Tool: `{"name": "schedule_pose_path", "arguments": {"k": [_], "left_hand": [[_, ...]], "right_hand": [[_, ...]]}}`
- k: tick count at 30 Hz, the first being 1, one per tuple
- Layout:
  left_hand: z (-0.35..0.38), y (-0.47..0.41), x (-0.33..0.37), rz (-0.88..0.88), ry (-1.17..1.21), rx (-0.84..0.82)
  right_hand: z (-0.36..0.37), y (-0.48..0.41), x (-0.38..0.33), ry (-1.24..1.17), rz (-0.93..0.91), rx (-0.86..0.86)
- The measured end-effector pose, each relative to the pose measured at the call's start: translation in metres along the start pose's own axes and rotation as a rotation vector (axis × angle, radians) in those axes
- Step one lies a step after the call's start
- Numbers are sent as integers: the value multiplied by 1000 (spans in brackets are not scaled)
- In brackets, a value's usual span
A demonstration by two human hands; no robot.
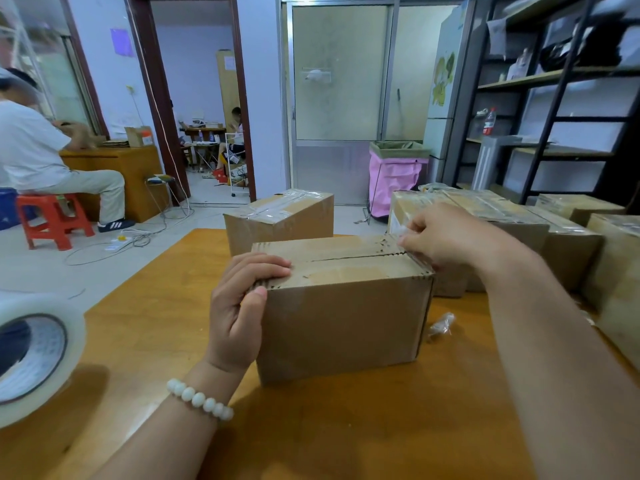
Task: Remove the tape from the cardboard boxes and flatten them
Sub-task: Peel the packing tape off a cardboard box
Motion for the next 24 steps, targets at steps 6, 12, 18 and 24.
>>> {"name": "schedule_pose_path", "arguments": {"k": [6,12,18,24], "left_hand": [[1,2,0,-9,-10,9],[2,2,-1,-9,3,15],[3,1,-1,-9,7,17],[3,1,-2,-7,0,18]], "right_hand": [[-14,5,6,-126,-41,-163],[-2,6,-6,-17,-9,-83],[2,-1,-10,-31,85,2],[-9,-3,-2,-209,97,40]]}}
Point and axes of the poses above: each hand's wrist, its own y-axis away from the middle knuckle, its own z-axis out of the palm, x = y × z, the point moved 1 cm from there along -y, towards the middle knuckle
